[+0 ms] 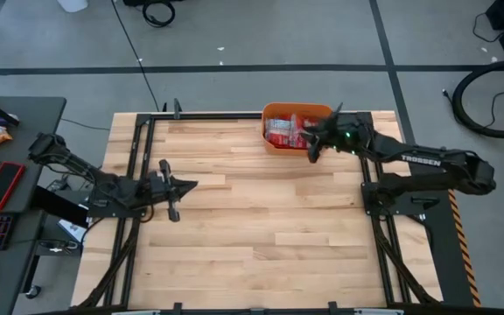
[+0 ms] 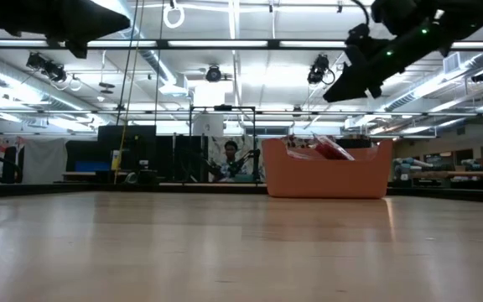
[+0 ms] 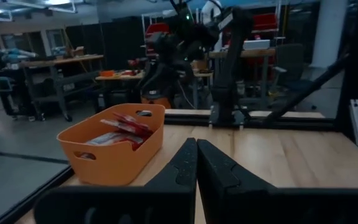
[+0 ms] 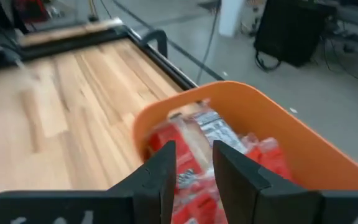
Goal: Sort popcorn bags into baskets
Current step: Return to Home Position
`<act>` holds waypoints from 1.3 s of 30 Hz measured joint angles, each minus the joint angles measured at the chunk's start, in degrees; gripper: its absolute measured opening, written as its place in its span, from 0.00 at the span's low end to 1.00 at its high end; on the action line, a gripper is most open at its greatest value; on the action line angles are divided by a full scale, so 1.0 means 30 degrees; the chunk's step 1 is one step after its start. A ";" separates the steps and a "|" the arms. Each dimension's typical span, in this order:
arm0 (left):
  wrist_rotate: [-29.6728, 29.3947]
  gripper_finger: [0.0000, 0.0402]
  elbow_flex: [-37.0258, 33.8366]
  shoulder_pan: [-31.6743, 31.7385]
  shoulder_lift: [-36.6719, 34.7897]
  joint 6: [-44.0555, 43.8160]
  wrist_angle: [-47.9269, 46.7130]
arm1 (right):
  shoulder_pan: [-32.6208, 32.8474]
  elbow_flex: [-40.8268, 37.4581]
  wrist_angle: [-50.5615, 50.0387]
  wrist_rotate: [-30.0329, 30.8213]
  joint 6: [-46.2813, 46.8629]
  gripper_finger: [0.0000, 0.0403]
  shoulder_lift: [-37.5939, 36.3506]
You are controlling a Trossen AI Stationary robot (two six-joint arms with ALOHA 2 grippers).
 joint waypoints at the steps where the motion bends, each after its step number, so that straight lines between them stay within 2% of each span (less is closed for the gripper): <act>1: -0.0008 0.02 -0.0272 -0.0067 -0.0172 0.0204 0.0245 | 0.0233 -0.0547 0.0597 0.0007 0.0207 0.27 -0.0344; 6: -0.0312 0.02 -0.1952 0.0140 -0.1458 0.1158 0.2515 | 0.1483 -0.3098 0.3558 -0.0142 0.1444 0.27 -0.1846; 11: -0.0304 0.01 -0.3003 0.0571 -0.3204 0.1395 0.2754 | 0.2541 -0.4768 0.5497 -0.0500 0.2209 0.27 -0.3108; 17: -0.0305 0.01 -0.3101 0.0680 -0.5137 0.1363 0.0616 | 0.3163 -0.5939 0.5611 -0.0602 0.2321 0.27 -0.5623; 24: -0.0304 0.00 -0.3123 0.0681 -0.7365 0.1172 -0.1545 | 0.3689 -0.7993 0.6806 -0.1876 0.3102 0.27 -0.9129; 34: 0.0344 0.00 -0.4238 0.0697 -0.9086 0.0715 -0.1516 | 0.4145 -1.1170 0.8587 -0.1523 0.4188 0.27 -1.2251; 39: -0.1125 0.00 -0.4245 0.0696 -0.9111 0.0697 -0.2497 | 0.4123 -1.1352 0.7558 -0.1808 0.4147 0.27 -1.3404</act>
